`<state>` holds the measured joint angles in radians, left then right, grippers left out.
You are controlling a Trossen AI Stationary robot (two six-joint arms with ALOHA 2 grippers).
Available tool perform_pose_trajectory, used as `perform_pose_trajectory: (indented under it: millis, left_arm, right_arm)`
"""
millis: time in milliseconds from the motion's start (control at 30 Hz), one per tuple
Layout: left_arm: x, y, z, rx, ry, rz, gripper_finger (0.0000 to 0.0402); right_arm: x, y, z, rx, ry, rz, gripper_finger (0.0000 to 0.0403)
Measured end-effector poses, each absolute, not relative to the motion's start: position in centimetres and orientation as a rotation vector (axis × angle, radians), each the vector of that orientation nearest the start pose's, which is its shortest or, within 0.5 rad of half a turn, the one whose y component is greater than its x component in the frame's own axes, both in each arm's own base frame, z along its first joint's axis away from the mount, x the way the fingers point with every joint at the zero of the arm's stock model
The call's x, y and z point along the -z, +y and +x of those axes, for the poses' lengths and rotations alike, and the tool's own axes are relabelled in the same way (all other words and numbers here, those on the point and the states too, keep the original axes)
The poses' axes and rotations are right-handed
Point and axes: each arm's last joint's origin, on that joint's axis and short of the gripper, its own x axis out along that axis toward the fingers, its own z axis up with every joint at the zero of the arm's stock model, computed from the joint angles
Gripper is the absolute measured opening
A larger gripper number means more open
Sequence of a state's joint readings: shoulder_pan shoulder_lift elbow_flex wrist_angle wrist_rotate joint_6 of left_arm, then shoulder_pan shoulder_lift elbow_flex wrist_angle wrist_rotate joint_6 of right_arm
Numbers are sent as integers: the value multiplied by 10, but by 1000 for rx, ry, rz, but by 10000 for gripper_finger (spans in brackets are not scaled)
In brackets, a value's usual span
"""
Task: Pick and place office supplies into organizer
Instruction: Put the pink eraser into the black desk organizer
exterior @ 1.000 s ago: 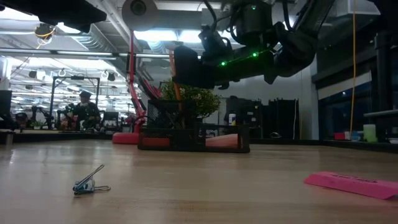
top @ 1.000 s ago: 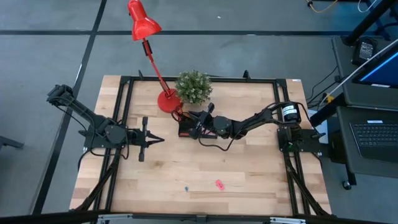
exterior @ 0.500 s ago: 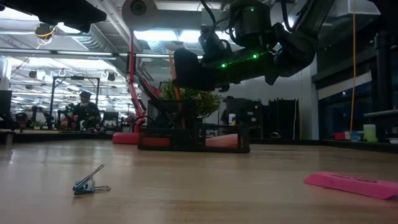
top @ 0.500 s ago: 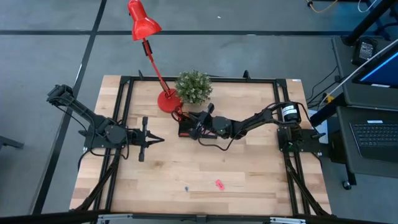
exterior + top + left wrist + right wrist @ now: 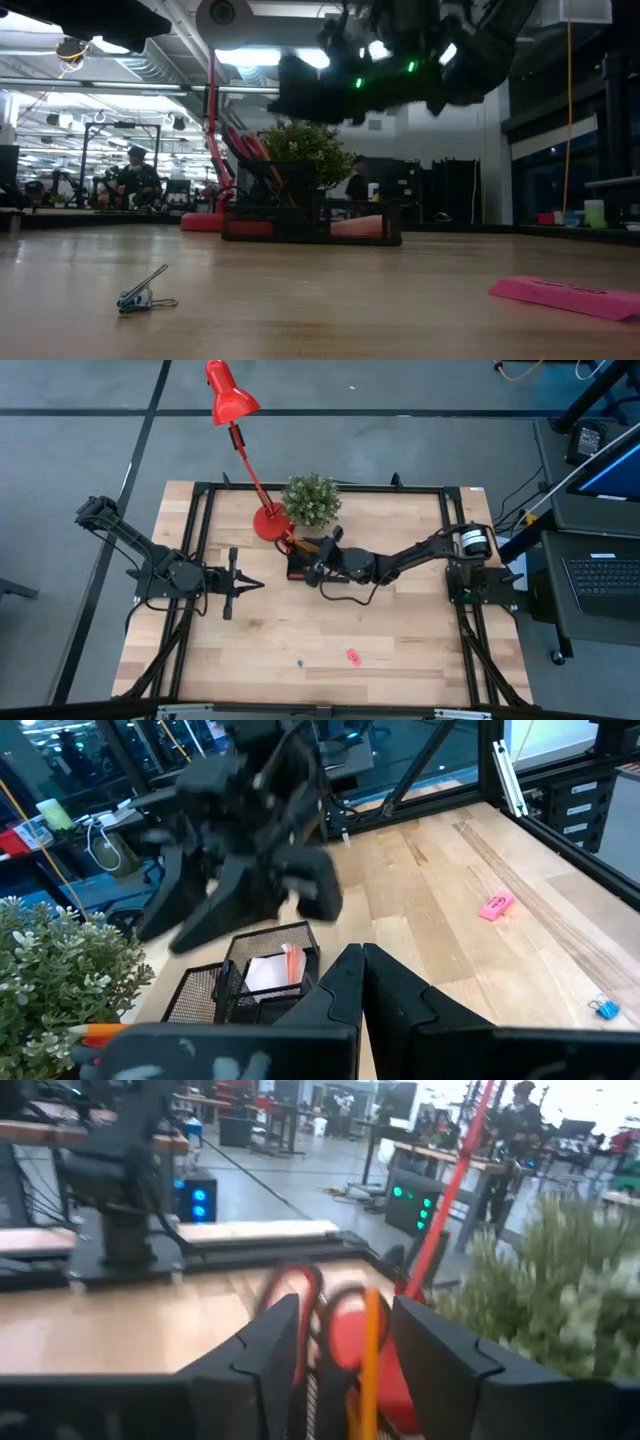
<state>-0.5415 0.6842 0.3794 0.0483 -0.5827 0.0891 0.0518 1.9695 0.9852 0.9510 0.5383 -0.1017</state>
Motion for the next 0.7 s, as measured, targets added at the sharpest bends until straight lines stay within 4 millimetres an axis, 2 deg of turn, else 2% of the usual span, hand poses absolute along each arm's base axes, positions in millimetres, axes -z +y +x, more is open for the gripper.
perform_pose_trajectory:
  millis: [167, 400, 567, 700]
  left_arm:
    - [-231, -67, 142, -31, 219, 226, 1]
    - [-230, -68, 142, 16, 211, 222, 2]
    - [-222, -70, 142, 70, 170, 193, 2]
    - [-215, -70, 141, 102, 112, 154, 2]
  right_arm:
    - [-210, 27, 387, 428, 79, -104, 169]
    - [-249, 63, 348, 326, 228, 2, 158]
    - [-264, 95, 321, 229, 286, 35, 145]
    - [-267, 124, 308, 137, 296, 16, 135]
